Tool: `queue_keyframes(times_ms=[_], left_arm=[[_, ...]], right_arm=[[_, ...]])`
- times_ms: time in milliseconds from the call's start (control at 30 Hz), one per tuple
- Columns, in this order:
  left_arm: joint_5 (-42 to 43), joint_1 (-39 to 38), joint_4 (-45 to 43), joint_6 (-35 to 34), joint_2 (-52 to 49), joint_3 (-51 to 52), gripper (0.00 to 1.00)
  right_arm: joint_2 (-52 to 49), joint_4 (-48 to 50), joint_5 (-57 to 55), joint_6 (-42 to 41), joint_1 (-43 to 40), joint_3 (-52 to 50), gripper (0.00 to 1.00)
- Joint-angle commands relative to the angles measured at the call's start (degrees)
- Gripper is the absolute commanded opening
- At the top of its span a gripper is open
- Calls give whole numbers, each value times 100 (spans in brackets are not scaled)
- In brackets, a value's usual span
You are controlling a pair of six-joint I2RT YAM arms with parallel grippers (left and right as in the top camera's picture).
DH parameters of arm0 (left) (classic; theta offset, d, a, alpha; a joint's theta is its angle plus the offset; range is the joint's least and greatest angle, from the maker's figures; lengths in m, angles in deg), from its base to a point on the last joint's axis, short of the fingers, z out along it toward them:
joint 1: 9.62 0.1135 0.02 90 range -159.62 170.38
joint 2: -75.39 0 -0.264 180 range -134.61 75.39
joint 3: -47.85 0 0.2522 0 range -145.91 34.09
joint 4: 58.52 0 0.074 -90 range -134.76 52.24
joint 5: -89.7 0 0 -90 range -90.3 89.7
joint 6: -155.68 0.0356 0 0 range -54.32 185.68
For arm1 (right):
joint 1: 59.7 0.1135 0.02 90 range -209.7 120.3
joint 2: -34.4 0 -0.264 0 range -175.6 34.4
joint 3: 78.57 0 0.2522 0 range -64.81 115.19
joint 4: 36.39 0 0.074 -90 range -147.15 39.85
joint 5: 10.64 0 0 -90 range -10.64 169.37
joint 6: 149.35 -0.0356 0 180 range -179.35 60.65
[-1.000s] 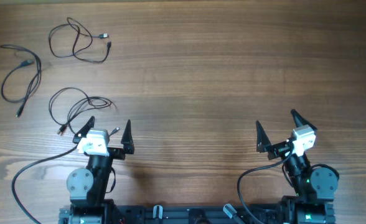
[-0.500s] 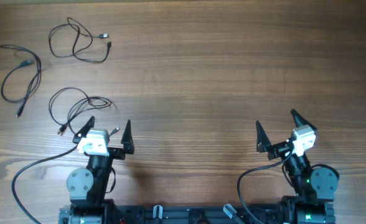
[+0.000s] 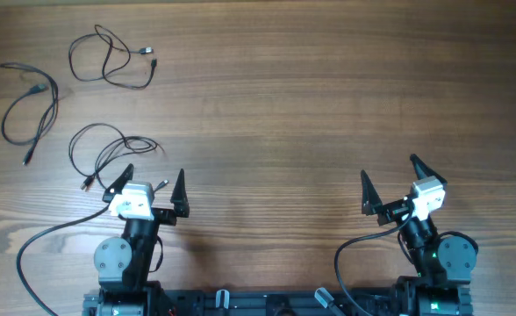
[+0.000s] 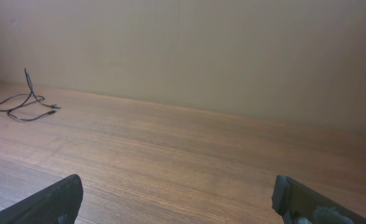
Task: Untangle cables
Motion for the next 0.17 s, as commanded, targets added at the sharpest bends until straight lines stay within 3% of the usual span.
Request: queue_keyframes(times_ms=[0,133], left_arm=[[103,-31,4,129,9,35,100],[105,-31,4,129,9,35,100]], right_arm=[[83,33,68,79,28,-9,100],[83,33,68,79,28,-9,100]])
